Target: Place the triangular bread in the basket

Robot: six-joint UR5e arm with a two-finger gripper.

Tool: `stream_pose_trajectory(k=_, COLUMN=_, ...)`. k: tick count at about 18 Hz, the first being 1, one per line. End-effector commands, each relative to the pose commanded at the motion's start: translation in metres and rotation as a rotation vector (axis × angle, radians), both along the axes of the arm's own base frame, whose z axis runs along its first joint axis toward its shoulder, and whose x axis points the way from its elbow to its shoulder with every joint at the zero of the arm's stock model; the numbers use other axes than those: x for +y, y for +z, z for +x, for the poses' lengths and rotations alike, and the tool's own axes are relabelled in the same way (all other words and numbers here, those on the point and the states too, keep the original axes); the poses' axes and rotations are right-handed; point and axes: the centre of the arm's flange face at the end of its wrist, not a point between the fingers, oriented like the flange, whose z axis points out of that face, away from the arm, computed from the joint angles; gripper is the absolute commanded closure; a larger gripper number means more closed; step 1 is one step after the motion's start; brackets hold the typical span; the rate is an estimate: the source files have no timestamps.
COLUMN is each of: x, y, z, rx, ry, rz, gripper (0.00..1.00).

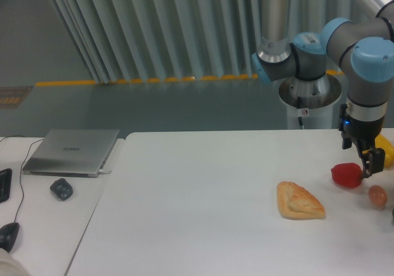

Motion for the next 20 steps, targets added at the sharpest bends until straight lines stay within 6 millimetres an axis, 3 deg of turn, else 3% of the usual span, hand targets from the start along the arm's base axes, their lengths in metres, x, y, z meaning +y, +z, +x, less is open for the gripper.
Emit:
stream_pose_trajectory(k=8, x=-0.003, y=0.005, z=0.0, rx=0.016, ry=-0.063, rz=-0.003, gripper=0.0)
stream_pose_trajectory(k=14, x=-0.01, y=-0.012, z=0.005, rx=0.018, ry=-0.048, rz=-0.001, gripper=0.0)
stream_pose_trajectory(k=20, x=-0.002, y=-0.015, z=0.021, rx=0.081, ry=0.112, rz=0.059, gripper=0.0)
